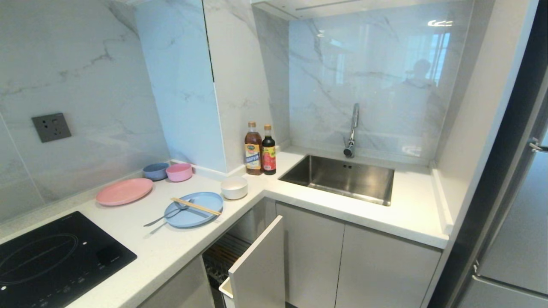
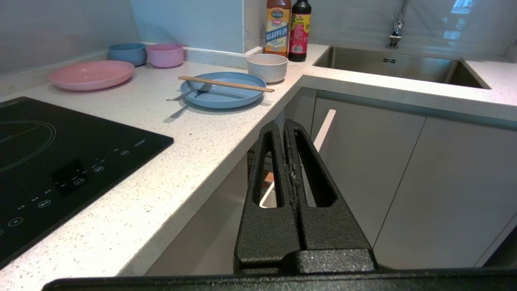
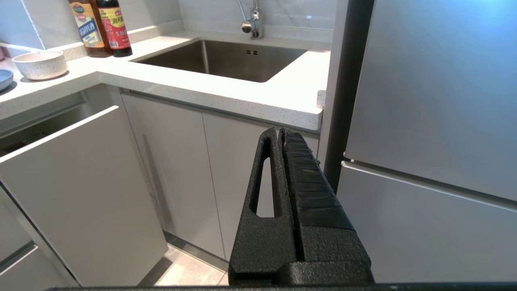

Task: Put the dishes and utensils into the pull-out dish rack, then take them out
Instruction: Open the cupboard

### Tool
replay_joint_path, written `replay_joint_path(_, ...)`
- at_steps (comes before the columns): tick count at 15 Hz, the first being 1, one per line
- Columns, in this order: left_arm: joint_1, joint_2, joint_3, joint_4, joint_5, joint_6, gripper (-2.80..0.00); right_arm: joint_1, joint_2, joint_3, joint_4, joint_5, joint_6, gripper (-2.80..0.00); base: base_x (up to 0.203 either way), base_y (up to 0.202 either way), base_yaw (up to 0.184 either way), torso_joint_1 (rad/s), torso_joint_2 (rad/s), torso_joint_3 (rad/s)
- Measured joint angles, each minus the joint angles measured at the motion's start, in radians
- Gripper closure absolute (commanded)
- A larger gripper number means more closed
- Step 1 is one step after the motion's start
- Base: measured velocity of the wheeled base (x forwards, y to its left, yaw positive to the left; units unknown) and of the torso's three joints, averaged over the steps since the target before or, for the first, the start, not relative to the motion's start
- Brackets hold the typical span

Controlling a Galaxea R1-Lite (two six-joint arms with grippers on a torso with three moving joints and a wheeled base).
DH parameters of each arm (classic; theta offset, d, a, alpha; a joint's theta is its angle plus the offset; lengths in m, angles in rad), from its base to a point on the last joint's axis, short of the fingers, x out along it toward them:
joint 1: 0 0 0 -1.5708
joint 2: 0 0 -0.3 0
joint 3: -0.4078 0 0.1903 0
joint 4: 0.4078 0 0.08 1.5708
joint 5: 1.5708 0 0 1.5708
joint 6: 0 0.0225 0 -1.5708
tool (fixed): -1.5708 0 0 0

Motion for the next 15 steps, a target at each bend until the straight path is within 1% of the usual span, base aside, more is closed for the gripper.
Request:
replay_joint_path(11, 0.000, 0.000, 0.000, 0.000, -0.001, 0.000, 0.00, 0.000, 0.000, 0.000, 0.000, 0.000, 0.000, 0.00, 0.000, 0.000, 0.000, 0.000, 0.00, 0.000)
replay_joint_path(15, 0.000, 0.000, 0.000, 0.000, 0.000, 0.000, 0.00, 0.000, 0.000, 0.000, 0.000, 0.000, 0.000, 0.00, 0.000, 0.000, 0.000, -0.162, 0.31, 0.149)
